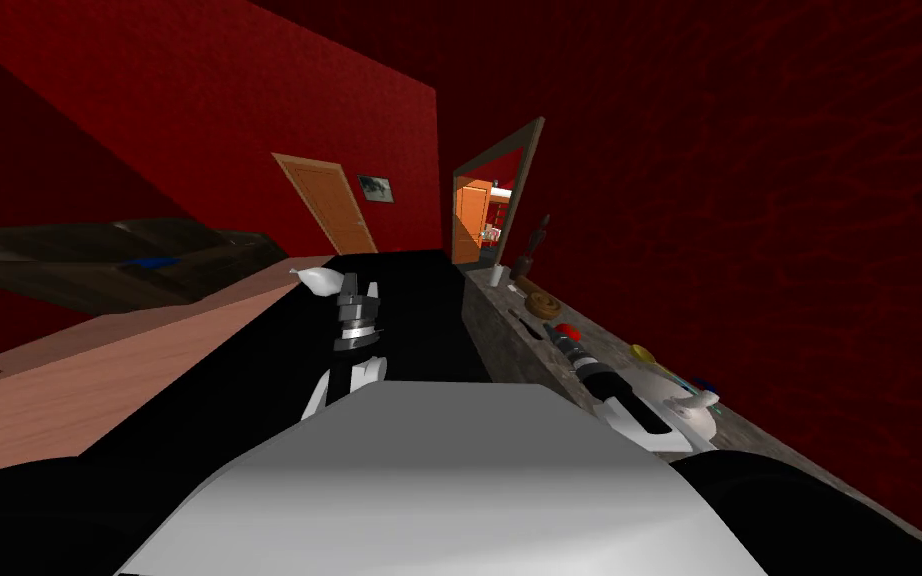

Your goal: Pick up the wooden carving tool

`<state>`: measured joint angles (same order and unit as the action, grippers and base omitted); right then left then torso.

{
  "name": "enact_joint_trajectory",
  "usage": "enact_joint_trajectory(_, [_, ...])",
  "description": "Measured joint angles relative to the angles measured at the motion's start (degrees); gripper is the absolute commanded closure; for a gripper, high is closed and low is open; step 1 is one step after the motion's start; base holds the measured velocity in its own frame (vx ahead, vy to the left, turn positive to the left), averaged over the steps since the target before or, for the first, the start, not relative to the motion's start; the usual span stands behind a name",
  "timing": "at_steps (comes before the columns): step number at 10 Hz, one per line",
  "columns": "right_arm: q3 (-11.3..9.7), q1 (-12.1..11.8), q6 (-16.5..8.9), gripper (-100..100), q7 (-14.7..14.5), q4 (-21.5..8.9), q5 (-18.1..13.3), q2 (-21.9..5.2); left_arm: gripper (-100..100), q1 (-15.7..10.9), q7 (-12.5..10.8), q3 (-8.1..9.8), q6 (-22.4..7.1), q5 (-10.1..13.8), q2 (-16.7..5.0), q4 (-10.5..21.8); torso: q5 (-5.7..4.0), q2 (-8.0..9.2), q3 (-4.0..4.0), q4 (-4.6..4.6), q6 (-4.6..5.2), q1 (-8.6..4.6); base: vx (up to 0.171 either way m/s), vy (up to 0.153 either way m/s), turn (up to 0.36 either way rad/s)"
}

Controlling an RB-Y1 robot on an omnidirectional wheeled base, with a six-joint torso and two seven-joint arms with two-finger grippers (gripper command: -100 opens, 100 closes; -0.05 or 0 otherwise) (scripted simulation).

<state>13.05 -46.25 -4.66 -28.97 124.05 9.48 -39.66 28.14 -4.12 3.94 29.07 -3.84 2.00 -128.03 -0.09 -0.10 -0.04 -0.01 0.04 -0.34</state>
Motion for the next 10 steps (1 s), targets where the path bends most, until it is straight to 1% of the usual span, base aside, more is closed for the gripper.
enact_joint_trajectory(1, [0.30, -0.50, -1.59, -100, -1.41, -0.88, 0.49, -2.12, 0, -0.01, 0.00, 0.00, 0.00, 0.00, 0.00, 0.00, 0.00, -0.02, -0.01, 0.00, -0.04, 0.01, -0.042, -0.015, 0.157])
enact_joint_trajectory(2, [-0.02, -0.38, -2.77, -100, -2.61, -1.63, 0.41, -2.67, 0, 0.01, 0.00, 0.01, 0.00, 0.00, 0.00, 0.00, -0.01, -0.09, -0.05, -0.01, 0.05, -0.01, -0.023, -0.006, 0.206])
enact_joint_trajectory(3, [0.19, -1.74, -4.31, -100, -4.00, -1.29, 0.51, -3.64, 0, 0.01, 0.00, 0.00, 0.00, 0.00, 0.00, 0.00, 0.00, -0.15, -0.08, -0.03, 0.01, 0.01, -0.020, 0.002, 0.372])
enact_joint_trajectory(4, [0.44, -2.45, -5.99, -100, -5.52, -2.03, 1.08, -5.53, 0, 0.01, 0.00, 0.00, 0.00, 0.00, 0.00, 0.00, 0.00, -0.21, -0.12, -0.04, -0.02, 0.02, -0.010, -0.002, 0.137])
enact_joint_trajectory(5, [0.53, -2.80, -7.14, -100, -6.42, -2.37, 1.32, -6.60, 0, 0.02, 0.00, 0.01, 0.00, 0.00, 0.00, 0.00, 0.00, -0.24, -0.13, -0.05, 0.05, 0.03, -0.001, 0.007, 0.138])
enact_joint_trajectory(6, [0.52, -3.65, -8.41, -100, -7.58, -2.68, 1.44, -7.80, 0, 0.02, 0.00, 0.01, 0.00, 0.00, 0.00, 0.00, 0.01, -0.26, -0.15, -0.06, 0.03, 0.05, 0.011, 0.016, 0.343])
enact_joint_trajectory(7, [0.64, -4.62, -10.50, -100, -9.10, -2.36, 1.71, -9.17, 0, 0.01, 0.00, 0.00, 0.00, 0.00, 0.00, 0.00, 0.02, -0.33, -0.19, -0.07, -0.01, 0.08, 0.018, 0.006, 0.127])
enact_joint_trajectory(9, [1.12, -6.30, -12.79, -100, -10.79, -2.82, 2.52, -11.99, 0, 0.02, 0.00, 0.01, 0.00, 0.00, 0.00, 0.00, 0.02, -0.38, -0.22, -0.08, 0.03, 0.08, 0.037, 0.016, 0.198])
enact_joint_trajectory(10, [0.75, -6.80, -14.35, -100, -12.27, -3.41, 2.65, -13.34, 0, 0.02, 0.00, 0.01, 0.00, 0.00, 0.00, 0.00, 0.01, -0.46, -0.27, -0.10, 0.01, 0.09, 0.044, 0.007, 0.096])
